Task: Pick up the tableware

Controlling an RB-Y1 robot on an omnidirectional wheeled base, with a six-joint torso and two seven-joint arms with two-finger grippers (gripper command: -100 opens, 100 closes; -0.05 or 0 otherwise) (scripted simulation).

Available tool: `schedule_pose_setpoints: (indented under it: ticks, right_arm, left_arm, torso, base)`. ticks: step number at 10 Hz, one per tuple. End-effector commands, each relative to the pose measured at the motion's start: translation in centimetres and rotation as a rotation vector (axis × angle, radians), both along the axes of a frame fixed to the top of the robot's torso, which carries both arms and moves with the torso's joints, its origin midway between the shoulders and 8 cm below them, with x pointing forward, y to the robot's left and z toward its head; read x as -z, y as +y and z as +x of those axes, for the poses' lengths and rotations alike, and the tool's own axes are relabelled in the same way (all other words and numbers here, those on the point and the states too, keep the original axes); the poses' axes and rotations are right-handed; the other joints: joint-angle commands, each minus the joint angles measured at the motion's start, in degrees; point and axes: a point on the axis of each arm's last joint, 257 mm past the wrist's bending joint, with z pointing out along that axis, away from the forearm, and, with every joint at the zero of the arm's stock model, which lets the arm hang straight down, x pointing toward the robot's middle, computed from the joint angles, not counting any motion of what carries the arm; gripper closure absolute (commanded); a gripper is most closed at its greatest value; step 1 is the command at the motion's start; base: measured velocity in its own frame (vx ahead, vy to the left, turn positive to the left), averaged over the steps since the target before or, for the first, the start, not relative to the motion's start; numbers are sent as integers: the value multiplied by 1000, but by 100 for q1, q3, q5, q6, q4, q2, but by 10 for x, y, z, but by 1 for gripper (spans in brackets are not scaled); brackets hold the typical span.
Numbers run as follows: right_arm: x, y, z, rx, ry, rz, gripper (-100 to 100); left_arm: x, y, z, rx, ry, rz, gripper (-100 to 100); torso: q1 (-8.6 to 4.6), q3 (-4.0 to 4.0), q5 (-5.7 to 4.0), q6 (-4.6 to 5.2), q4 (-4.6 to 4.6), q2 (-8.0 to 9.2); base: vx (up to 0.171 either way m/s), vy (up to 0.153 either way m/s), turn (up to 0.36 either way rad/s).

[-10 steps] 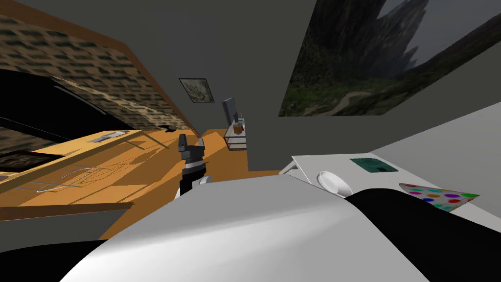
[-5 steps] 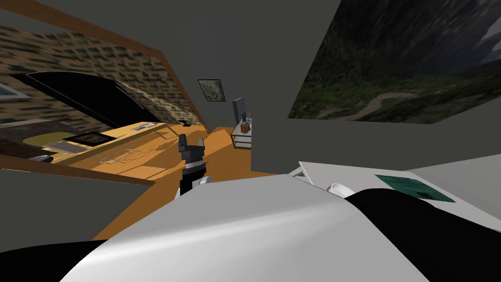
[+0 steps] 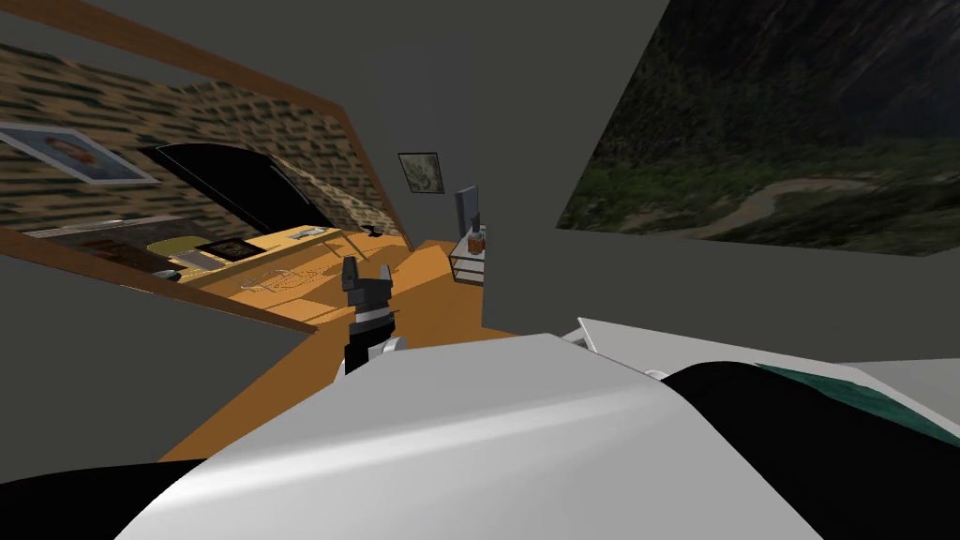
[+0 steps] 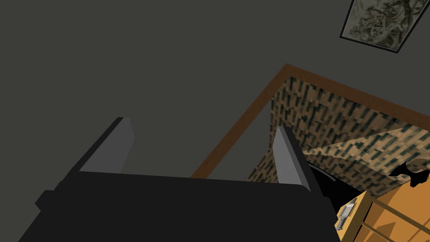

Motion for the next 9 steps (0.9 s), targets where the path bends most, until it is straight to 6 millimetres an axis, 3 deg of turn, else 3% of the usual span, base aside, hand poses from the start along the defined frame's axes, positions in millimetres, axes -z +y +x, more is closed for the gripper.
schedule_pose_setpoints:
  ticks: [1, 3, 4, 6, 7, 8, 9]
  right_arm:
    - [-5, -11, -18, -7, 46, -19, -100]
    - [-2, -8, -46, -5, 97, -8, -100]
    - [6, 5, -54, 1, 106, 19, -100]
    - [3, 5, -52, 1, 103, 13, -100]
    - [4, 5, -53, 1, 104, 15, 0]
    - [12, 10, -58, 11, 105, 17, -100]
    - [17, 13, -61, 17, 106, 18, -100]
  left_arm:
    - [0, 0, 0, 0, 0, 0, 0]
    - [0, 0, 0, 0, 0, 0, 0]
    - [0, 0, 0, 0, 0, 0, 0]
    - [0, 0, 0, 0, 0, 0, 0]
    - [0, 0, 0, 0, 0, 0, 0]
    - [0, 0, 0, 0, 0, 0, 0]
    - [0, 0, 0, 0, 0, 0, 0]
  torso:
    - [0, 0, 0, 0, 0, 0]
    - [-20, 2, -5, 2, 1, 3]
    - [-25, 2, -8, 3, 1, 2]
    - [-9, 2, -6, 6, 2, 2]
    - [13, -3, -1, 5, 0, -6]
    - [25, -6, 3, 5, -1, -11]
    - [19, -8, 1, 3, -2, -16]
  base:
    - [-48, -102, 200]
    - [-42, -141, 141]
    - [-55, -144, 104]
    - [-24, -62, 4]
    - [-3, -8, 2]
    - [5, -32, 47]
    - [10, -61, 72]
